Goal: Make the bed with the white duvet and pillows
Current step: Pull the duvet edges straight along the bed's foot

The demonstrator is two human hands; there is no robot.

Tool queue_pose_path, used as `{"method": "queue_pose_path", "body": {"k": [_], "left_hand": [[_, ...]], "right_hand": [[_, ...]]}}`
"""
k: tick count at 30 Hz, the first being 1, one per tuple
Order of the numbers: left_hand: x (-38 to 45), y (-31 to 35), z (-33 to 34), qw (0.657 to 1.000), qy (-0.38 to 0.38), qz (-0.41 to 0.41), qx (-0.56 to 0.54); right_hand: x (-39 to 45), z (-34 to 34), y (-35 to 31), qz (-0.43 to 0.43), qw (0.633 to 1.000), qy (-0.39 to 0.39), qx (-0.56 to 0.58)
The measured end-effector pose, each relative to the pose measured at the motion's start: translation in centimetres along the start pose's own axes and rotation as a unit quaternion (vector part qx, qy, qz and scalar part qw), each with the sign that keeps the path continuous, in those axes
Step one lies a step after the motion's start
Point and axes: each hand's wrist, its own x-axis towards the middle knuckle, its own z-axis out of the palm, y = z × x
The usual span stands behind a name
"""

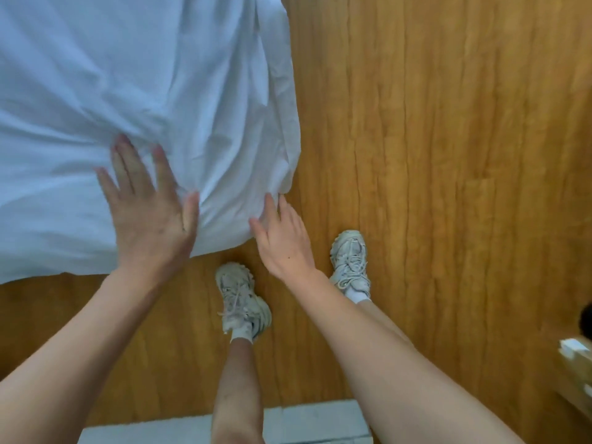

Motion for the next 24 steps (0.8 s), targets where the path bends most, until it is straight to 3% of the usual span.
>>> {"method": "queue_pose_path", "body": {"k": [3,7,11,15,16,19,24], "left_hand": [[-2.6,-0.8,0.9,0.977,-0.003,0.208,0.041],[-4.1,-2.8,1.5,0.947,0.000,0.312,0.077],[-2.6,-5.0,0.9,0.935,0.024,0.340,0.100],[-0.4,-6.0,0.0,0.948,0.081,0.294,0.092],[-0.1,-6.0,-0.2,0.950,0.085,0.290,0.084],[0.2,-5.7,-0.9,0.953,0.086,0.285,0.057],[0.0,-5.7,-1.9,0.960,0.072,0.269,0.016]], "right_hand": [[-1.6,2.0,-0.7,0.023,0.994,0.010,0.110],[-2.1,5.0,-2.9,0.117,0.933,0.036,0.337],[-1.1,7.2,-5.3,0.192,0.770,0.055,0.606],[0.8,7.6,-6.9,0.215,0.524,0.105,0.818],[1.2,7.2,-7.2,0.209,0.482,0.109,0.844],[2.0,6.1,-8.5,0.198,0.439,0.085,0.873],[1.5,4.8,-9.3,0.207,0.449,0.086,0.865]]}}
